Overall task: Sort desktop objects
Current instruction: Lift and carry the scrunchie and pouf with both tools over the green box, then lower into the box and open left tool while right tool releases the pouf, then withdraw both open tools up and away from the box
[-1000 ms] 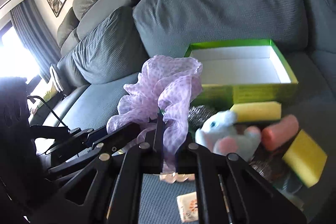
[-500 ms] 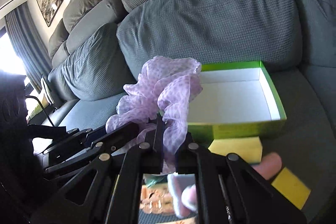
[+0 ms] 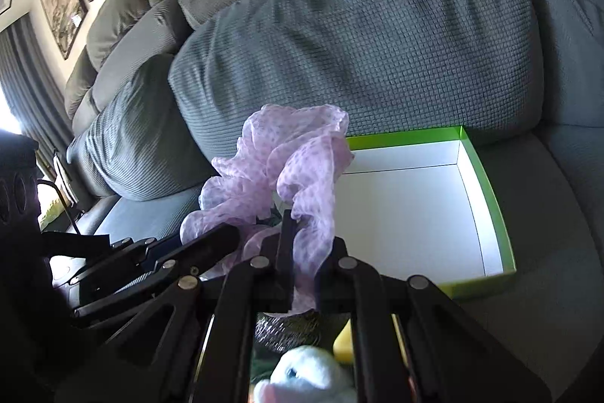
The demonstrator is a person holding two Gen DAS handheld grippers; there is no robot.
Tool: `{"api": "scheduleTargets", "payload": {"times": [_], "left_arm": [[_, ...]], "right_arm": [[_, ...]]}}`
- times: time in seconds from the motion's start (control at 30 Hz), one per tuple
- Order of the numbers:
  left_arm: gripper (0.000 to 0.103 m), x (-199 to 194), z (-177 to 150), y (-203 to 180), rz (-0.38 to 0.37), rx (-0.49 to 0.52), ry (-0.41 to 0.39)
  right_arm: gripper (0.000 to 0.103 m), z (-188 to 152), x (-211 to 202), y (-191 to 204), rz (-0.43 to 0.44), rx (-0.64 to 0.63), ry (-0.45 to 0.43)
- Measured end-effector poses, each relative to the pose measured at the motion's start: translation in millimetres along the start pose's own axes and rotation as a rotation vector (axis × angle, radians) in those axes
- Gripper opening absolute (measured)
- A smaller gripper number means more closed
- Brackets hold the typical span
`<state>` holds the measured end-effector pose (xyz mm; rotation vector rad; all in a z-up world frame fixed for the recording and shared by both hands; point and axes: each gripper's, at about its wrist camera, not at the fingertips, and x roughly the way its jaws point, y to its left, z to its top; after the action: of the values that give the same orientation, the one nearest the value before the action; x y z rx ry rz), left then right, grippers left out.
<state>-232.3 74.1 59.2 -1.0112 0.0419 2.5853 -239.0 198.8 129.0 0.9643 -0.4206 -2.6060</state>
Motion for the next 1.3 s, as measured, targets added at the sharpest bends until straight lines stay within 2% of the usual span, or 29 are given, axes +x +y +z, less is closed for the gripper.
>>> {"api": "scheduleTargets", "payload": {"times": [0.4, 0.63, 0.7, 0.73, 0.8, 0.93, 1.03, 1.1, 1.17, 1.3], "left_arm": [[0.015, 62, 6, 14, -0.01, -0.028, 0.102], [0.015, 78, 3, 17, 0.037, -0.03, 0.146], [0.015, 82, 4, 18, 0.048, -0.03, 0.159], [0.015, 83, 4, 17, 0.048, -0.03, 0.164], [0.015, 86, 4, 16, 0.063, -0.031, 0.171], [0.015, 88, 4, 16, 0.086, -0.03, 0.186], [0.016, 90, 4, 14, 0.107, -0.026, 0.21], [0.03, 87, 5, 13, 0.101, -0.021, 0.211], [0.04, 82, 6, 10, 0.1, -0.022, 0.196], [0.043, 75, 8, 12, 0.118, -0.029, 0.19]], "right_arm": [[0.007, 9, 52, -38, -0.06, 0.057, 0.081], [0.012, 6, 66, -47, -0.1, 0.074, 0.122], [0.027, 6, 70, -50, -0.116, 0.082, 0.136], [0.031, 6, 70, -50, -0.117, 0.085, 0.137], [0.044, 7, 70, -50, -0.126, 0.091, 0.135], [0.05, 8, 71, -52, -0.161, 0.097, 0.144], [0.062, 10, 69, -52, -0.198, 0.1, 0.147], [0.069, 11, 64, -52, -0.212, 0.094, 0.136], [0.07, 14, 57, -51, -0.216, 0.083, 0.126], [0.072, 19, 49, -49, -0.224, 0.08, 0.124]]}}
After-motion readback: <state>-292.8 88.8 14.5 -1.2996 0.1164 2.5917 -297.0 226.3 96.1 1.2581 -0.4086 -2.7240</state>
